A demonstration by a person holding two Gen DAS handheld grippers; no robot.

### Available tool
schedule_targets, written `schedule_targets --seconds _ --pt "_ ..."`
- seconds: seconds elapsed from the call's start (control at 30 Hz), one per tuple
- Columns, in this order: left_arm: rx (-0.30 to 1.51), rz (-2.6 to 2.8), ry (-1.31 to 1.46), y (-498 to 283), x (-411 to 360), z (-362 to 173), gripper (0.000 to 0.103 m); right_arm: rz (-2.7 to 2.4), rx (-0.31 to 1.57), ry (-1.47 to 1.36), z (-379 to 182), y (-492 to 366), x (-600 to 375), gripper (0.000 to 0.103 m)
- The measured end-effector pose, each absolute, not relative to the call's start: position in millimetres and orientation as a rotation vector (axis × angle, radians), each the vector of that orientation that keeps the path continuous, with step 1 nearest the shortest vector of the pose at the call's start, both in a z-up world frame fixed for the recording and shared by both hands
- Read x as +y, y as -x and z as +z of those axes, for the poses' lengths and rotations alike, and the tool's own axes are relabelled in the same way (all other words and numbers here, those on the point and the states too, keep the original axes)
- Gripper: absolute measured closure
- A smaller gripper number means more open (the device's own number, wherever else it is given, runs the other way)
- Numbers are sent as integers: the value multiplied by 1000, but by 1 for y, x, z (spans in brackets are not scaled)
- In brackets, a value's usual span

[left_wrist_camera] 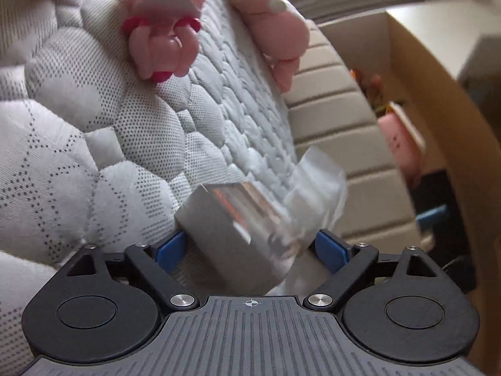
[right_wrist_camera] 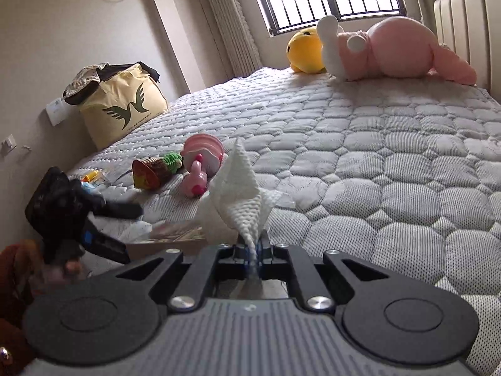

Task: Clean container
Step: 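Rotate the white box in the left tool while the right tool wipes its end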

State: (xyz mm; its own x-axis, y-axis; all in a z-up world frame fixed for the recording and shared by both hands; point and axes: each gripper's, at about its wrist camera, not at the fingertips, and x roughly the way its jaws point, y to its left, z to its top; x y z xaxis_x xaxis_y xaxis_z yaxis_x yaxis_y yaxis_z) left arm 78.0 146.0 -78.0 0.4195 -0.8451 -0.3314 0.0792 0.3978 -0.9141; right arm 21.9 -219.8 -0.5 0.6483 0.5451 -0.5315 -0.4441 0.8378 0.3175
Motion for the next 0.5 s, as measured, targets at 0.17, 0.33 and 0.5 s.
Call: schedule_targets --seconds 0.17,0.33,0.5 --pt "1000 -720 1040 -96 126 -82 11 573 695 -179 -14 -25 -220 96" --pt "923 -681 829 -109 102 -76 56 569 680 -199 -12 -26 -222 97" --pt "700 -631 495 -98 84 -56 45 517 607 -257 8 -27 -235 97"
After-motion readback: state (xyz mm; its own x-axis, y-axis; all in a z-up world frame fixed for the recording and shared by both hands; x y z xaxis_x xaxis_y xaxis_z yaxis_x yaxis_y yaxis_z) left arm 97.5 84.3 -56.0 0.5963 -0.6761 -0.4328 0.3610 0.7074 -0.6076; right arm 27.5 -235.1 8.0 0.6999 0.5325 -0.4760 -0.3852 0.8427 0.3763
